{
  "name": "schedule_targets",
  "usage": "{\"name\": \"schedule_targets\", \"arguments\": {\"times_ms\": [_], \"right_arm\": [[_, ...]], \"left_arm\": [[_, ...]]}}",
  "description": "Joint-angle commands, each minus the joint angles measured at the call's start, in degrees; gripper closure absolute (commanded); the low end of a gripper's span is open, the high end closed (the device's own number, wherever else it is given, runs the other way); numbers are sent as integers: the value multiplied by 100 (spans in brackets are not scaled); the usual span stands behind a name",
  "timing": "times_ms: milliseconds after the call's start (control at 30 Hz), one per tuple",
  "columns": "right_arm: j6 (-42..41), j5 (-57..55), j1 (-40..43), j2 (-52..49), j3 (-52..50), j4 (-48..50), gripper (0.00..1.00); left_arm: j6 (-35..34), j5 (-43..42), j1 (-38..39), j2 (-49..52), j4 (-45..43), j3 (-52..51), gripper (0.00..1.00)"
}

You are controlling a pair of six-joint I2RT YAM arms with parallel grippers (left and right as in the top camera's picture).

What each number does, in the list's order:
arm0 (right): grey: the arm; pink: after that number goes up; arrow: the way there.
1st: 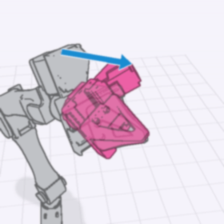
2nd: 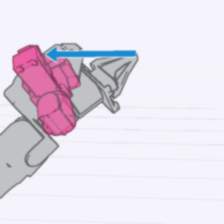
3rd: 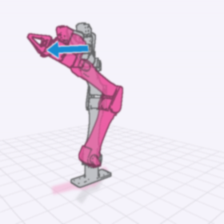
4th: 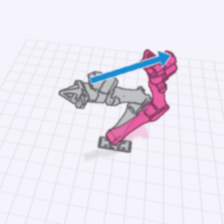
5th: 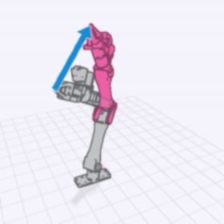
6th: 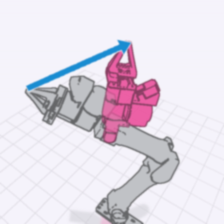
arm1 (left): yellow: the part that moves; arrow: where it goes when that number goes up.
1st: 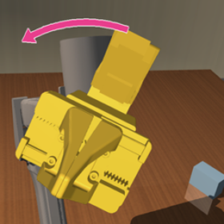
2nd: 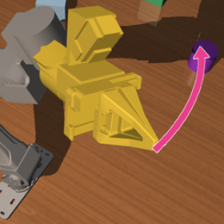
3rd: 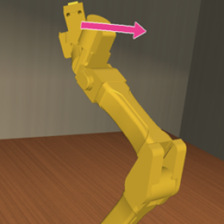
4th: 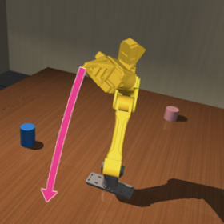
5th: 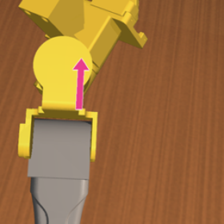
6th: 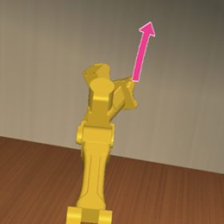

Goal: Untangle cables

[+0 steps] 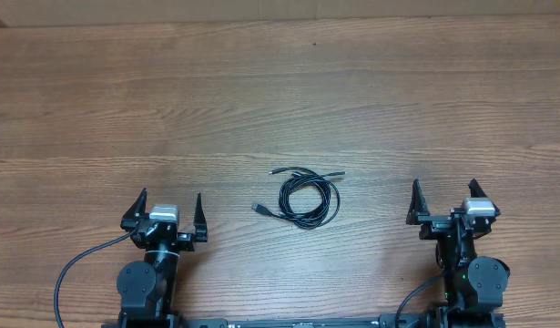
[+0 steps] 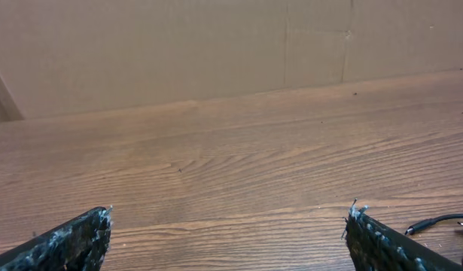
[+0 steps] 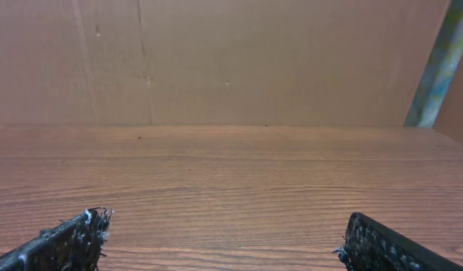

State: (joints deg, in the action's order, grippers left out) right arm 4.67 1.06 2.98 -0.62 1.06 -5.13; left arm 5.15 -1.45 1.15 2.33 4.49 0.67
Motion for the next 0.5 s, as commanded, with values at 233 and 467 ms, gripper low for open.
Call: {"name": "schedule_targets", "arguments": {"times_ms": [233,467], "right_arm": [[-33,-11,24,46,-61,31,0],[-33,-11,24,46,-61,31,0]], "left_arm": [[149,17,37,20,-9,-37,0],[-13,-4,37,20,2,-20,0]]}}
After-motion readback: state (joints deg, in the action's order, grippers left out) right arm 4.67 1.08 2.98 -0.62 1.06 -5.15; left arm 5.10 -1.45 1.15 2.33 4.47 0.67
